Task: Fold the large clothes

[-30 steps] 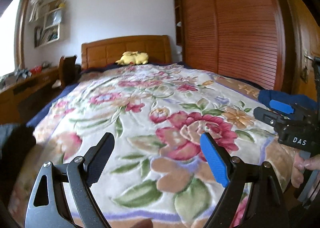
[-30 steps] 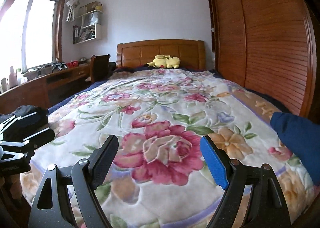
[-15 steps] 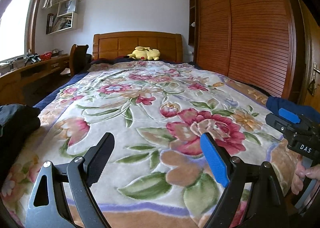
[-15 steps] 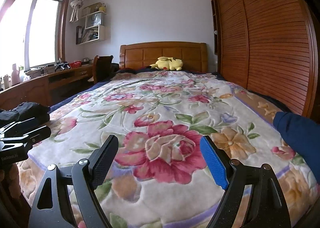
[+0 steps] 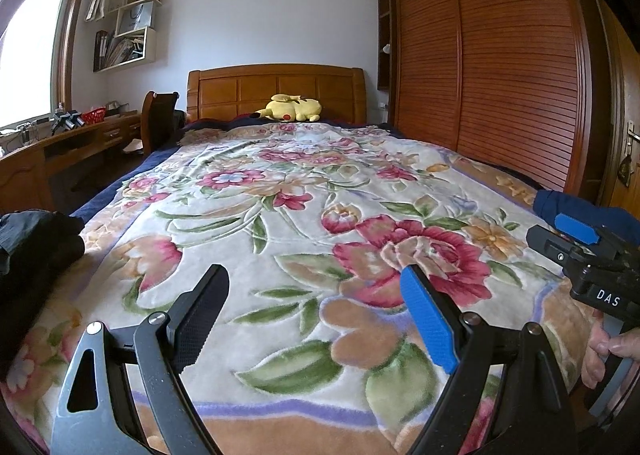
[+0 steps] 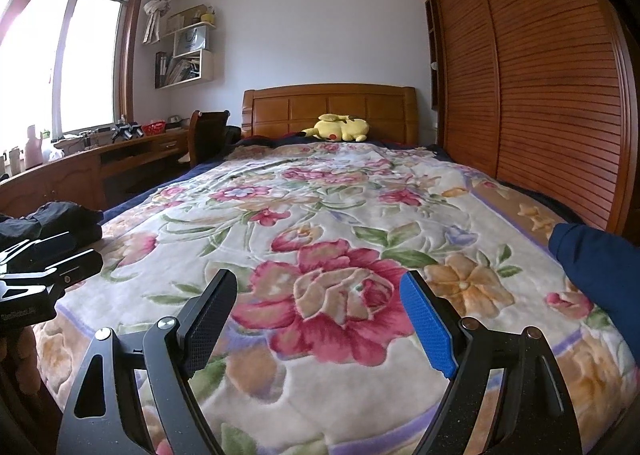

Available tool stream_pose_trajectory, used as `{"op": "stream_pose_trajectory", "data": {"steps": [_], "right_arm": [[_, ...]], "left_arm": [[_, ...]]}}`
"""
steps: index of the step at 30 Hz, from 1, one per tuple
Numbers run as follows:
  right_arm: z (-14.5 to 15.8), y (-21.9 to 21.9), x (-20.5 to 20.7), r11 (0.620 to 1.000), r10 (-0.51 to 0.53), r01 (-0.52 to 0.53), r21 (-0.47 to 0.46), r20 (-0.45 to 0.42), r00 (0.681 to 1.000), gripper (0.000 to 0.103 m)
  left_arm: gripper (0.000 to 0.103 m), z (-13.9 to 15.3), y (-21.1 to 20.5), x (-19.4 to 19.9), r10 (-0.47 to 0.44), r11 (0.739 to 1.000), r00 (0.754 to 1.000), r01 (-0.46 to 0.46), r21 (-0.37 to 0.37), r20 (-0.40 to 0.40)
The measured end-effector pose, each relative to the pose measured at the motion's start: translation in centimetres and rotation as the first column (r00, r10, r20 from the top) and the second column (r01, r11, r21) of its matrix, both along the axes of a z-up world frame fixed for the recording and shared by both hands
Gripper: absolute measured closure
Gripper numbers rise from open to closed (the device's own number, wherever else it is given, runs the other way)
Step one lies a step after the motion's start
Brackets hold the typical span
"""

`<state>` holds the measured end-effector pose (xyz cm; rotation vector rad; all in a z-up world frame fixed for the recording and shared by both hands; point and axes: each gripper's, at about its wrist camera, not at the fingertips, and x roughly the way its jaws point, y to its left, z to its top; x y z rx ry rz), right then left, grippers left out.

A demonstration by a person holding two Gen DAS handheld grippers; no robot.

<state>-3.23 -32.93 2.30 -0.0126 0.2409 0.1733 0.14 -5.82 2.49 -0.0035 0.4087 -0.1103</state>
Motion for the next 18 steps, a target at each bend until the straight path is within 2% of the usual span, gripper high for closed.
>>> {"op": "stream_pose_trajectory", "data": {"steps": [18], "right_arm": [[-0.25, 0.03, 0.2, 1.0, 0.008, -0.008, 0.01, 0.01, 1.0, 0.018]], "left_arm": [[0.015, 0.3, -0.35, -0.76, 0.008, 1.0, 1.0, -0.008, 0.007, 0.01]]}}
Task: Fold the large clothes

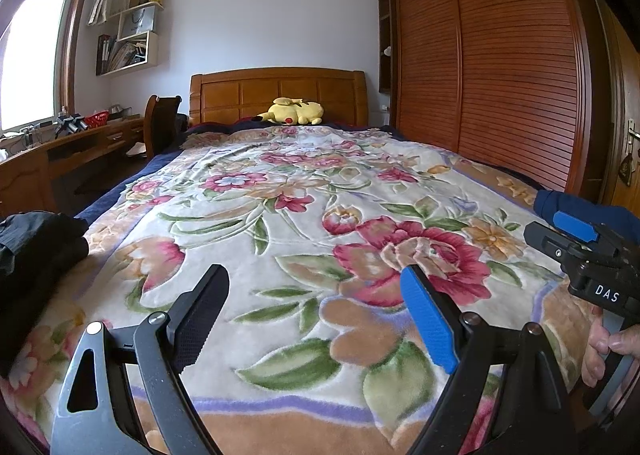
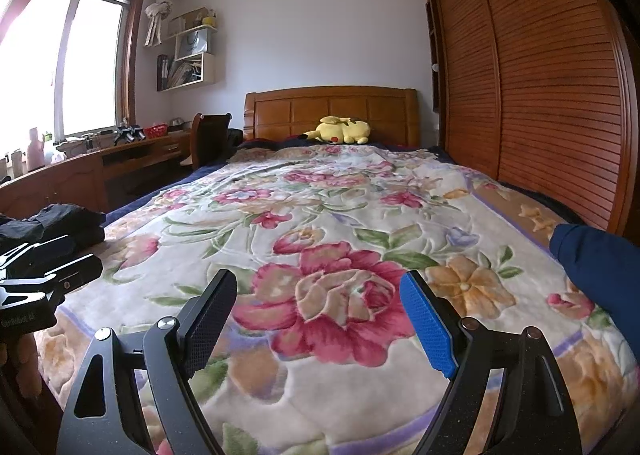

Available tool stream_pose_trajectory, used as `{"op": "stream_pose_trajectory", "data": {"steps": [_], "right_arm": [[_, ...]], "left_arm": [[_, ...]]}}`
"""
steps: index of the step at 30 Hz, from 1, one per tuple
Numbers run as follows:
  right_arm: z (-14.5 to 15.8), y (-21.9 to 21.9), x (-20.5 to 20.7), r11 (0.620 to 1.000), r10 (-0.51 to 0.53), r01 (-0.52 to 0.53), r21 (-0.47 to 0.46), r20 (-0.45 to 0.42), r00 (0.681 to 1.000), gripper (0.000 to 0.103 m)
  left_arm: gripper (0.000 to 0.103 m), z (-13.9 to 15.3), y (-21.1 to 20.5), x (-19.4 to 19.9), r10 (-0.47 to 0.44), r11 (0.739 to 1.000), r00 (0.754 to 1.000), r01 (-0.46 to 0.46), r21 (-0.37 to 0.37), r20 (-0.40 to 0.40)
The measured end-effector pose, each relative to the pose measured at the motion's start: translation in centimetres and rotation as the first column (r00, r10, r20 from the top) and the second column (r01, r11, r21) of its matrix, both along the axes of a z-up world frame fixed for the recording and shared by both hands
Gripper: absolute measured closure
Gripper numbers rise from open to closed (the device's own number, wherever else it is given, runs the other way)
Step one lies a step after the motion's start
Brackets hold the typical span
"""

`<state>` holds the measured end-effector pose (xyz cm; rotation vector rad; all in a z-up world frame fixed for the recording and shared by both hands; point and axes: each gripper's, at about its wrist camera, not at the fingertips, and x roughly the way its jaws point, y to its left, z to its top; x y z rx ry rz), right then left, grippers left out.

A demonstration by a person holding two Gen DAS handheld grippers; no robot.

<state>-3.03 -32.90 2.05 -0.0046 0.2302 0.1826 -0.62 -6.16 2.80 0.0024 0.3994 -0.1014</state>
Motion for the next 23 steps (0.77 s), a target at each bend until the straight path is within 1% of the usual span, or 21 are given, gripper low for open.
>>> {"op": "stream_pose_trajectory", "data": {"steps": [23], "right_arm": [[-0.05, -0.02, 0.17, 1.0, 0.007, -0.007, 0.006, 0.003, 1.0, 0.018]], "left_arm": [[0.015, 0.38, 0.26, -0.24, 0.004, 1.0, 1.0, -0.004, 0.001, 0.008]]}}
